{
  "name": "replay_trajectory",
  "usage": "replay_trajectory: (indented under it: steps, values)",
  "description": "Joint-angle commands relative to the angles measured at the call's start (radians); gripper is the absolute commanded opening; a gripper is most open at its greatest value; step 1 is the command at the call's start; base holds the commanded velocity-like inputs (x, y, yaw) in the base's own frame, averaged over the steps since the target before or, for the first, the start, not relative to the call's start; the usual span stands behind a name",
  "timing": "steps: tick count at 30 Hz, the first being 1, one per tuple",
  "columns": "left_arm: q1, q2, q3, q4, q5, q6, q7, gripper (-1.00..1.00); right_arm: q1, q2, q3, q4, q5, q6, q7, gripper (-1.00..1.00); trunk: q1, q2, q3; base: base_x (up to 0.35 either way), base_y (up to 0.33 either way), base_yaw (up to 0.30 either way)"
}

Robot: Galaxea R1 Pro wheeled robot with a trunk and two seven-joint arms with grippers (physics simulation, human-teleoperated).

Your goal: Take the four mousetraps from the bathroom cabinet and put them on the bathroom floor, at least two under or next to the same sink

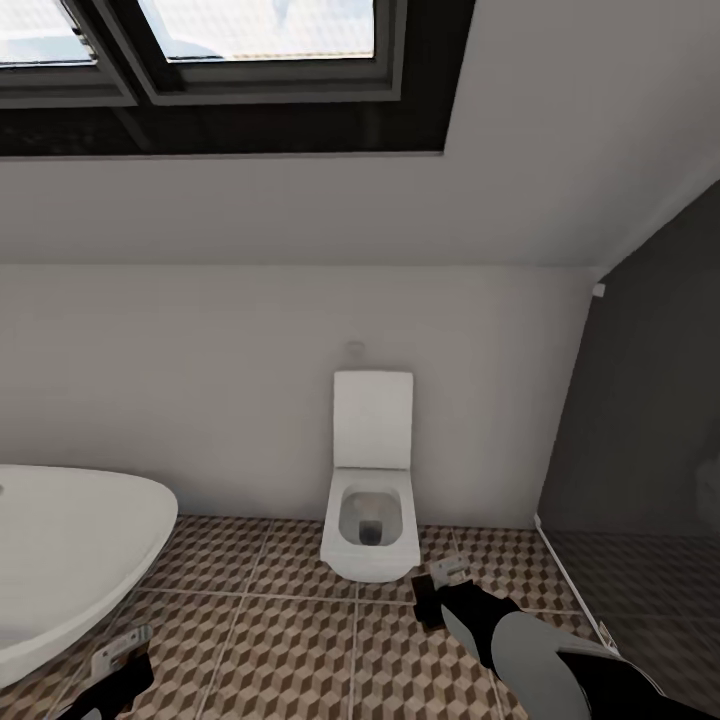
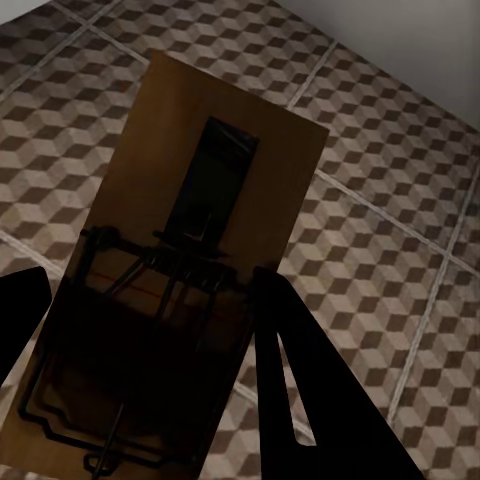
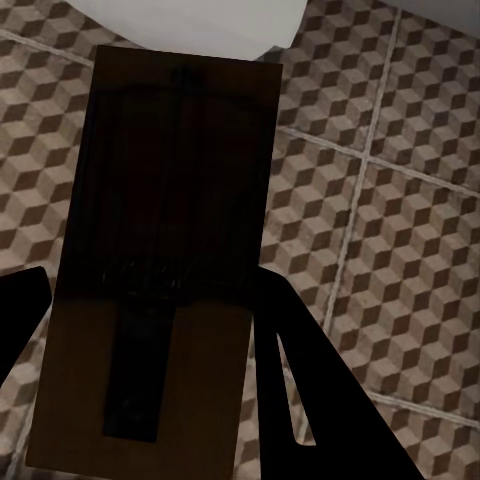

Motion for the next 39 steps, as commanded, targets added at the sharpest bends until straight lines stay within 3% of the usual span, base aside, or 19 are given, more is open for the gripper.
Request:
replay_trajectory:
  steps: [1, 39]
  values:
    - [-0.001, 0.001, -0.001, 0.002, 0.008, -0.003, -0.009, -1.0, 0.0, 0.001, -0.008, -0.001, 0.008, 0.005, -0.004, -1.0, 0.0, -0.001, -0.001, 0.0, 0.0, 0.0]
    - [-0.001, -0.017, -0.002, 0.002, 0.008, -0.003, -0.004, -1.0, 0.0, 0.0, -0.008, -0.001, 0.006, 0.006, 0.007, -1.0, 0.142, -0.26, -0.117, 0.0, 0.0, 0.0]
